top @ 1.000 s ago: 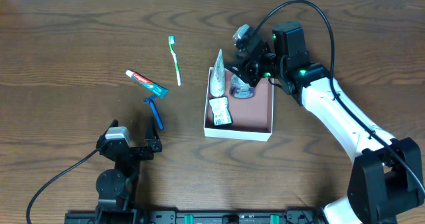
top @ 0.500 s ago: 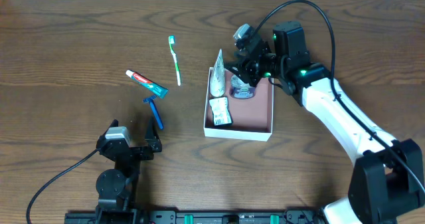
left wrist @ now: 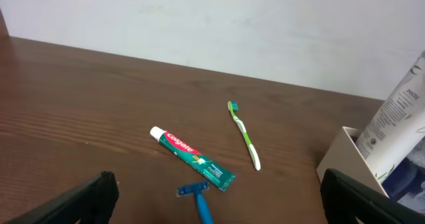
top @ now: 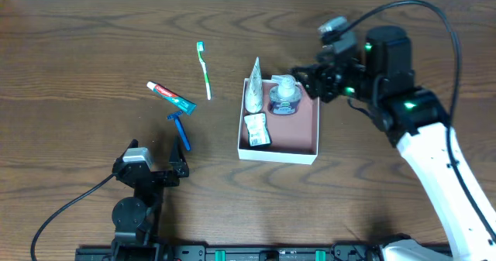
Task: Pack container
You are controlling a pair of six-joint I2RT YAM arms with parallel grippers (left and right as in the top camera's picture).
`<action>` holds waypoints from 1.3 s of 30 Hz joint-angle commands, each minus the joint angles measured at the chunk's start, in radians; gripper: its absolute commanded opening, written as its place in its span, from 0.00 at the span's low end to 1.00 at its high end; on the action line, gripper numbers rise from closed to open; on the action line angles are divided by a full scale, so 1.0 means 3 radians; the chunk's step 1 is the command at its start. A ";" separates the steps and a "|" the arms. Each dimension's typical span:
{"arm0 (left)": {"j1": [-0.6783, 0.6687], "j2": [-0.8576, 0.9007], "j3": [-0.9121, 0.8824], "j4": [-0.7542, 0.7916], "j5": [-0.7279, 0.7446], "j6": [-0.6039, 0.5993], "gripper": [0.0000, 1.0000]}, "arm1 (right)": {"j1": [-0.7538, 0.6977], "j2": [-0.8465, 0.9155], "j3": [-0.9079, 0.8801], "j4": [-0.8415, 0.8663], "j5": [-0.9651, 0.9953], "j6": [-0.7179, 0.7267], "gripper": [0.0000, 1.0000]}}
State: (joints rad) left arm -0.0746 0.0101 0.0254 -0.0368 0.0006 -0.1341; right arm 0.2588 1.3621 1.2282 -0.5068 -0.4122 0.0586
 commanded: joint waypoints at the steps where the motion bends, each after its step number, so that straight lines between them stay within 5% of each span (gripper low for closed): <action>1: 0.0011 -0.0020 -0.0071 -0.0122 -0.0029 -0.0004 0.98 | -0.0220 -0.0112 0.0033 -0.0187 0.0429 0.0579 0.80; 3: 0.0011 -0.0020 -0.0071 -0.0122 -0.0028 -0.0004 0.98 | -0.0432 -0.0165 0.0033 -0.0367 0.0425 0.0743 0.99; 18: 0.0011 -0.0020 -0.0071 -0.0109 -0.0037 -0.0005 0.98 | -0.2129 -0.0188 0.0032 -0.1386 0.0492 0.0776 0.99; 31: 0.0011 -0.0020 -0.0071 -0.0113 -0.0023 -0.0039 0.98 | -0.2271 -0.0188 0.0032 -0.1703 0.0750 0.0776 0.99; 39: 0.0011 0.0225 0.0467 -0.0411 0.0117 -0.0868 0.98 | -0.2271 -0.0188 0.0032 -0.1703 0.0749 0.0777 0.99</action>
State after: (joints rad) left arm -0.0746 0.0261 0.0731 -0.1287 0.0067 -0.2924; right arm -0.4164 1.3209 1.2285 -1.0168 -0.2001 0.2817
